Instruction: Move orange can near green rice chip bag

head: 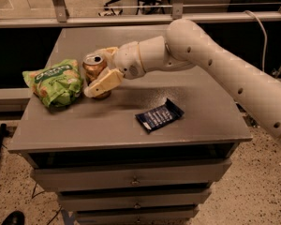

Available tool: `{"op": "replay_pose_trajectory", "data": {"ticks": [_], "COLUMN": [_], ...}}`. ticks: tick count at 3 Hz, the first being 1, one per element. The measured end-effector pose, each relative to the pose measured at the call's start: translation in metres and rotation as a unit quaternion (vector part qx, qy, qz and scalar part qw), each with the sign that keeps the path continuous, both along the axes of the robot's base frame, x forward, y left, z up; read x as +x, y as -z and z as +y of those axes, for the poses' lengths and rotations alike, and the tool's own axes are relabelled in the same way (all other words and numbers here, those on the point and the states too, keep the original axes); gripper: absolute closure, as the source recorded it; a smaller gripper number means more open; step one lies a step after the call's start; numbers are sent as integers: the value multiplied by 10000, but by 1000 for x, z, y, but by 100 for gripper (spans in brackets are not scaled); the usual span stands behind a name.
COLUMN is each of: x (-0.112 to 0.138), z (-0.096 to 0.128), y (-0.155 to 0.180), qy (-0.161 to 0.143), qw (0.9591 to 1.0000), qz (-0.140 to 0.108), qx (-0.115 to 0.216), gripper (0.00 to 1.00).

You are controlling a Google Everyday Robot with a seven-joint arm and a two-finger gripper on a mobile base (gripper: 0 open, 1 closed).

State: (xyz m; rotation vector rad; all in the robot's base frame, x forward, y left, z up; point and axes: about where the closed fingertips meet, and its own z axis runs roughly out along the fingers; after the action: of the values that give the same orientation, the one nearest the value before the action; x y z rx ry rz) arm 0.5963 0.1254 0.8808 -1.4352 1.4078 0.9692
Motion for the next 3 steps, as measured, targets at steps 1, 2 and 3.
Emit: {"op": "replay_pose_trajectory", "data": {"ticks": [1, 2, 3], "x": [1, 5, 28], "z": [-1, -6, -36], "y": [1, 1, -1], "qy": [7, 65, 370], "qw": [10000, 9999, 9990], "qz": [-28, -89, -232], "qx": [-22, -42, -42], "gripper": [0, 0, 0]}}
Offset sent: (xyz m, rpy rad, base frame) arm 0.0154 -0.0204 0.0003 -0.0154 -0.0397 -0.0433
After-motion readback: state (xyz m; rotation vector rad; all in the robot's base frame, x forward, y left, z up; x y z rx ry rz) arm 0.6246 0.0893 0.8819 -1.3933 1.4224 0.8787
